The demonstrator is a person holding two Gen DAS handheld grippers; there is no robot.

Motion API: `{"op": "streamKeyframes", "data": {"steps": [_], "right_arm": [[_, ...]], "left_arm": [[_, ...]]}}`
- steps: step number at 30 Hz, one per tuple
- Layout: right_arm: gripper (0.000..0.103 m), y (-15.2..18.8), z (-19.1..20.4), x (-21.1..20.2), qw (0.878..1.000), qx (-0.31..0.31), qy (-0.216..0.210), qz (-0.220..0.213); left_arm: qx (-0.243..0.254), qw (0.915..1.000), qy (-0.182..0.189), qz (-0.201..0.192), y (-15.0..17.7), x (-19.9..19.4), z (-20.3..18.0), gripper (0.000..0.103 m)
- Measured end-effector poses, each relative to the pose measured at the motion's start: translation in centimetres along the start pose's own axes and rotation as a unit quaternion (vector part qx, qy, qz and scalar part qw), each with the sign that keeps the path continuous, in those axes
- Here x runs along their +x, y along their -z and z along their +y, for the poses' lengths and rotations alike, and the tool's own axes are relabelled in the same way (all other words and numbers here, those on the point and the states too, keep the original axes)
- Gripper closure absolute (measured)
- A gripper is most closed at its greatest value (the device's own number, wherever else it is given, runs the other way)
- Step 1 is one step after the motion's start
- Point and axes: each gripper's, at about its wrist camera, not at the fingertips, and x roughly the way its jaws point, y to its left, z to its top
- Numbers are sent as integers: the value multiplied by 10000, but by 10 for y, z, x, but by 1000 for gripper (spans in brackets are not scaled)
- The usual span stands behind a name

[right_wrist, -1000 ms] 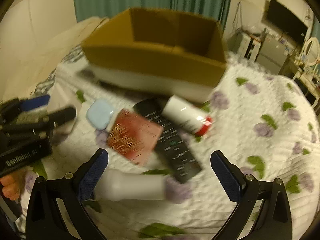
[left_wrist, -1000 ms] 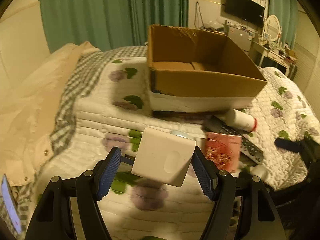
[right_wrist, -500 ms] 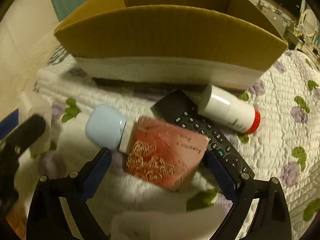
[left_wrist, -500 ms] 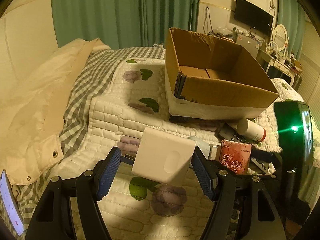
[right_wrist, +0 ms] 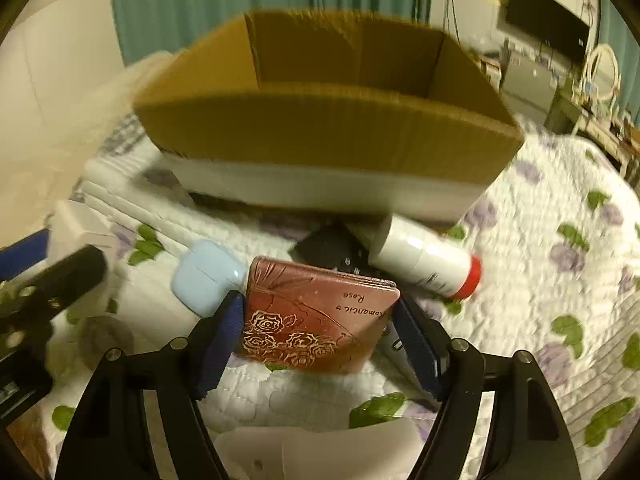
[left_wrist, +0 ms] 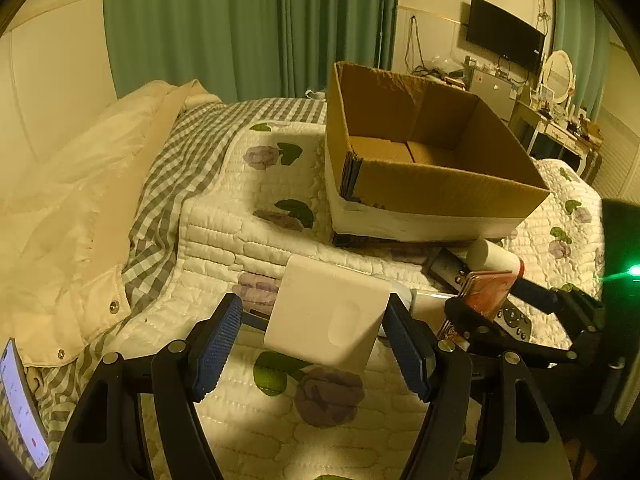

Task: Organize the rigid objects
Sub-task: 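Grasp the white square charger with the left gripper while the right grasps the pink rose box, then carry both items over the cardboard box and open both grippers to drop them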

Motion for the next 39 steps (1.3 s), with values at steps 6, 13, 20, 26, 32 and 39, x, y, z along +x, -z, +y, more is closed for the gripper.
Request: {"op": "streamKeyframes", "data": {"steps": [6, 13, 20, 26, 32, 39], "right_arm": [[28, -8, -10, -38, 9982, -153, -90, -573], [28, -53, -24, -85, 9928, -284, -147, -1153], [28, -105, -46, -113, 9870, -371, -170, -1554], [28, -157, -67, -101, 9854, -457, -183, -1628], [28, -183, -84, -54, 9903, -434, -223, -1301], [28, -185, -89, -3, 9938, -461, -280, -974]], "left_arm": [[12, 10000, 26, -84, -4, -11, 0, 31], [61, 9993, 185, -328, -36, -37, -2, 31], [260, 9968, 158, -735, -91, -51, -14, 31], [348, 9962, 215, -773, -131, -22, -32, 31], [519, 9969, 181, -560, -149, 34, -53, 31], [803, 9959, 138, -398, -149, 77, -77, 31]]}}
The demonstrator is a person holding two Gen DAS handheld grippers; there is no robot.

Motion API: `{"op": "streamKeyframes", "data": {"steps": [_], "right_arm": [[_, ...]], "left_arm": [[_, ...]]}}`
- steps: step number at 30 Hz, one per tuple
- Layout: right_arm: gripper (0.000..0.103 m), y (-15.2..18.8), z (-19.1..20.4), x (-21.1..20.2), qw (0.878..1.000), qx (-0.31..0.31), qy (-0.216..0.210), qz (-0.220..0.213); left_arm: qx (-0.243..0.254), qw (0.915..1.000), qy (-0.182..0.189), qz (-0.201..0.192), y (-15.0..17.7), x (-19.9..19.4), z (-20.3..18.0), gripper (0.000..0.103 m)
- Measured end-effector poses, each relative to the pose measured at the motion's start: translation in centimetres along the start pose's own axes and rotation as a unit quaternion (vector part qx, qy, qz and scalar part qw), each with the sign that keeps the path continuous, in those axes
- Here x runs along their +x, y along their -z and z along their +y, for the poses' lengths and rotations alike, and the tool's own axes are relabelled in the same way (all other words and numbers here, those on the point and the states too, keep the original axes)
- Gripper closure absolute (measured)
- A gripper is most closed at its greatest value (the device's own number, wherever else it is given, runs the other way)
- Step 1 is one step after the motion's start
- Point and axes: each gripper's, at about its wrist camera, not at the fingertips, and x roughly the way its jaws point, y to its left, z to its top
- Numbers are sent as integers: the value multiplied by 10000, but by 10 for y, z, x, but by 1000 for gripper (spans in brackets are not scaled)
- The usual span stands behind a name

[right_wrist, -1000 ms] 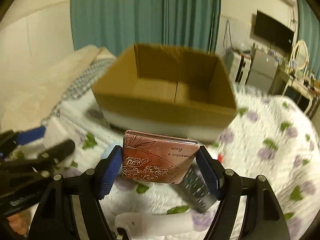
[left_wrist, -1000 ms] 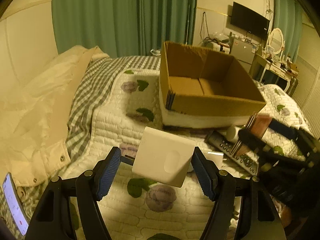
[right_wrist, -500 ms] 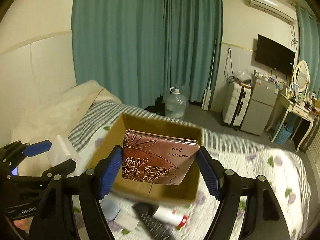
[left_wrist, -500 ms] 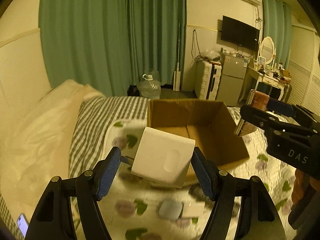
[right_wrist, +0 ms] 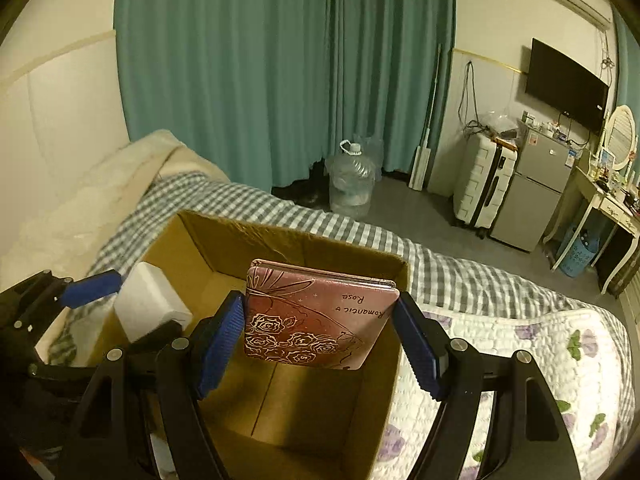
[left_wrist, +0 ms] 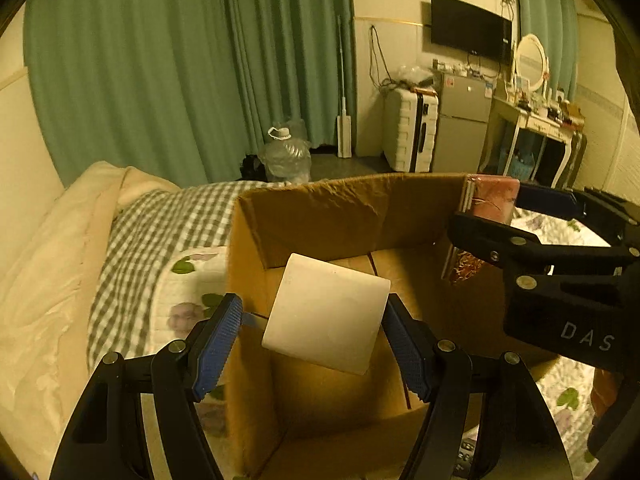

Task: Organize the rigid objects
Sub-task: 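Carry both items over the cardboard box and open both grippers to drop them, then grasp the white handheld device with the right gripper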

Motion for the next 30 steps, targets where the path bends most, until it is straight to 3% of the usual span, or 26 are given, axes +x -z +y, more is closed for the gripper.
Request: {"op": "streamKeyframes", "data": {"steps": [6, 8, 10, 14, 19, 25, 30], "right_arm": [[27, 6, -2, 20, 9999, 68, -72, 53], [23, 7, -6, 20, 9999, 152, -52, -34], [10, 7, -8, 18, 9998, 209, -19, -72], [9, 5, -17, 6, 9991, 400, 0, -132], [6, 0, -18, -36, 9989, 364, 120, -275], [0, -3, -12, -124, 9976, 175, 254, -620], [0, 6, 3, -183, 9975, -40, 242, -670]], "left_arm": [[-37, 9996, -66, -268, 4, 4, -5, 27], [-32, 9996, -44, -275, 5, 2, -3, 27], [-45, 9997, -59, -217, 4, 1, -3, 27], [-93, 9996, -160, -208, 4, -11, 2, 27], [-305, 9988, -121, -368, -1, -54, 11, 27], [-432, 9963, -175, -717, -2, -129, 22, 24], [-452, 9948, -279, -869, 15, -184, 27, 22]]}}
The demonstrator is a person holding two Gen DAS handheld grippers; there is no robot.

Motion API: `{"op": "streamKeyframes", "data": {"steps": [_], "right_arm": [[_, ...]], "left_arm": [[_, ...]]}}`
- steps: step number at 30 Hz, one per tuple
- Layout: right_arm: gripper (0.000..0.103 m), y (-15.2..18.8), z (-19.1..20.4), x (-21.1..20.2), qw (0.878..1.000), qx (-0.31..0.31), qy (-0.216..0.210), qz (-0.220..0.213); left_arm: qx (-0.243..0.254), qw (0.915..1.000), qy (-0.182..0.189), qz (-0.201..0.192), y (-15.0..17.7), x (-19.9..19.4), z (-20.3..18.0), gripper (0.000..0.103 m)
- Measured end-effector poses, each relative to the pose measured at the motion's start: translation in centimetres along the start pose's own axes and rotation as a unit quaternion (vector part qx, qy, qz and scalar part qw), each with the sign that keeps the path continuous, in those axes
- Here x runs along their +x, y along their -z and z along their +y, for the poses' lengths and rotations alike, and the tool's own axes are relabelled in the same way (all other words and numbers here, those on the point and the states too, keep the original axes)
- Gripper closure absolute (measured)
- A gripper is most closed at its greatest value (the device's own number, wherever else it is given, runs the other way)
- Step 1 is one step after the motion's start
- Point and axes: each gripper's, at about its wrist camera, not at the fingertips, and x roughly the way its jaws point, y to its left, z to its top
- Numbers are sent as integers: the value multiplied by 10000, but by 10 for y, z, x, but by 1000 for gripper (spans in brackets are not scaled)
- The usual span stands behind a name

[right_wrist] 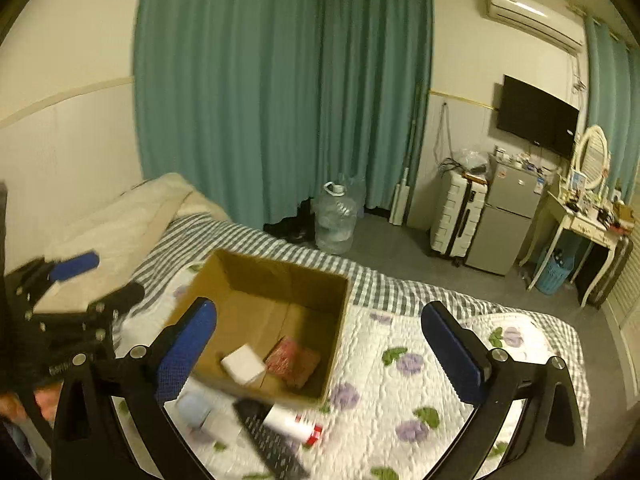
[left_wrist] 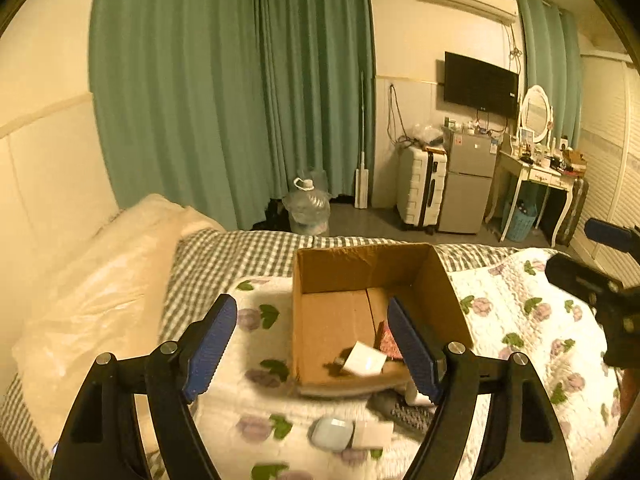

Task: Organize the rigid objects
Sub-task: 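Grasp the white handheld device with the right gripper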

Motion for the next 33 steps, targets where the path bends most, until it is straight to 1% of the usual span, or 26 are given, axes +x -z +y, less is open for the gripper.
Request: {"op": "streamKeyframes", "data": {"steps": [3, 5, 7, 9, 13, 15, 18, 20, 21, 24, 27, 29, 31, 32, 33], "right_arm": [[0, 14, 14, -27, 9998, -170, -59, 24], [0, 31, 25, -41, 9996, -246, -137, 98], [0, 47, 33, -46, 9990, -298, -241, 230], [0, 70, 43, -44, 9979, -364, -343, 411], [0, 116, 63, -22, 9932, -625, -427, 881], [0, 141, 72, -4, 9882, -779, -506, 1219], [0, 172, 90, 17, 9774, -1212, -640, 1607], [0, 191, 107, 29, 9643, -1775, -727, 1825], [0, 197, 111, 33, 9594, -1944, -771, 1893], [0, 215, 128, 46, 9427, -2431, -921, 2091], [0, 226, 139, 63, 9290, -2717, -1042, 2285], [1, 231, 143, 77, 9239, -2814, -1032, 2379], [6, 233, 145, 88, 9213, -2831, -1035, 2455], [9, 234, 143, 97, 9227, -2732, -1032, 2517], [15, 233, 140, 103, 9243, -2604, -1087, 2569]], "left_arm": [[41, 10000, -49, 27, 18, -21, 5, 22], [84, 9998, -152, 79, 32, -30, 8, 22], [72, 9996, -207, 161, 47, -33, 10, 22], [-6, 9994, -219, 259, 65, -33, 14, 22], [-190, 9981, -342, 465, 103, -21, 19, 22], [-257, 9973, -347, 587, 120, -10, 20, 22], [-130, 9953, -384, 878, 139, 8, 20, 22], [-55, 9939, -408, 1021, 151, 18, 21, 22], [-16, 9932, -430, 1077, 154, 22, 22, 22], [19, 9917, -553, 1162, 164, 29, 30, 22], [-160, 9897, -590, 1298, 168, 36, 42, 22], [-239, 9886, -628, 1349, 169, 41, 46, 22], [-300, 9873, -646, 1417, 171, 45, 51, 22], [-327, 9868, -647, 1446, 172, 46, 52, 22], [-346, 9865, -641, 1467, 173, 47, 52, 22]]}}
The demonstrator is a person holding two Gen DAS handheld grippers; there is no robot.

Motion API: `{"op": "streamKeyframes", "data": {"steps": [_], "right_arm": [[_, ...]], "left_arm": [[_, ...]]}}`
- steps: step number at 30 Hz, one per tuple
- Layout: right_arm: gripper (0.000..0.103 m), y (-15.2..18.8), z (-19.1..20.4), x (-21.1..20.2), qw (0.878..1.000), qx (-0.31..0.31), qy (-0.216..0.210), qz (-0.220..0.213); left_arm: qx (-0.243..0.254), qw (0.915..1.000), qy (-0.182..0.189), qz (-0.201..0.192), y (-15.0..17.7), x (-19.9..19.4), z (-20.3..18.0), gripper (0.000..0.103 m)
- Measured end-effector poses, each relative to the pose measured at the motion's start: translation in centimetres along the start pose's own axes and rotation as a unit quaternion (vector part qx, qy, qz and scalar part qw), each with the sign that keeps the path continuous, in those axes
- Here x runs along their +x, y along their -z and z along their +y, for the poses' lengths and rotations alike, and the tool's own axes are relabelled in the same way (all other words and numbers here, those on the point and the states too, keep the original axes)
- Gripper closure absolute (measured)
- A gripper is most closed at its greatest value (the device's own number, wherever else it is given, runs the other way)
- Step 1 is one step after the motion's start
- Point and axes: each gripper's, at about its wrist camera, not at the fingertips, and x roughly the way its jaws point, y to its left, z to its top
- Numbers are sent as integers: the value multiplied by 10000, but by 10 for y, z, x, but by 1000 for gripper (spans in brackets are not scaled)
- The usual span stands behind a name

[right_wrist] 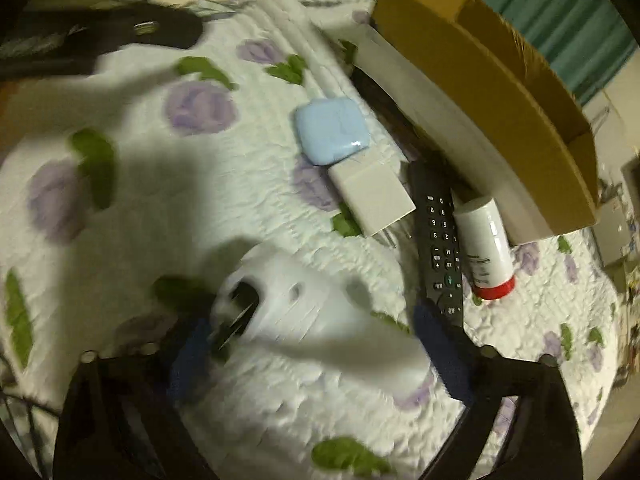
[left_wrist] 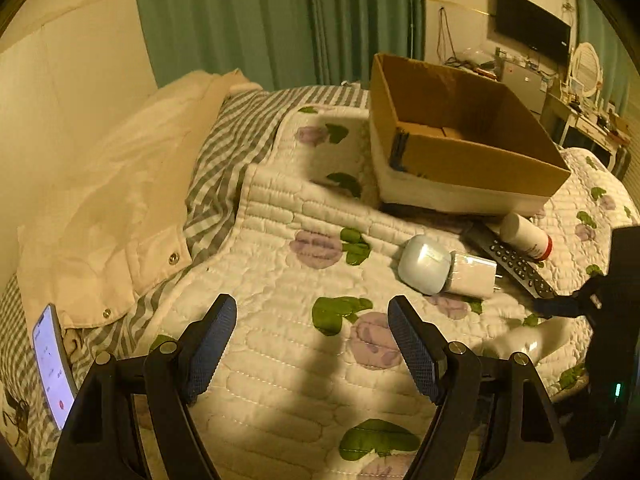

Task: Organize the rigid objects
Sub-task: 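Grasp the white handheld device with the right gripper, then grasp the light blue earbud case with the left gripper while the right lifts the device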

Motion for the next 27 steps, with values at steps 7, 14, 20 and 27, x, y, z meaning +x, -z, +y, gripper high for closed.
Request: {"op": "streamKeyframes", "data": {"steps": [7, 14, 20, 27], "right_arm": [[43, -2, -21, 3, 9973, 594, -368, -215], [44, -3, -69, -23, 9827, 1659, -389, -730], [44, -24, -117, -24, 9672, 2326, -483, -903], [44, -22, -129, -14, 9614, 2508, -618, -943]], "left_arm": [[200, 9998, 67, 60, 2, 5, -10, 22], [588, 9978, 267, 122, -11, 16, -39, 22], [954, 9945, 291, 318, -23, 51, -64, 22], [1193, 9884, 668, 658, -22, 87, -85, 24]]}}
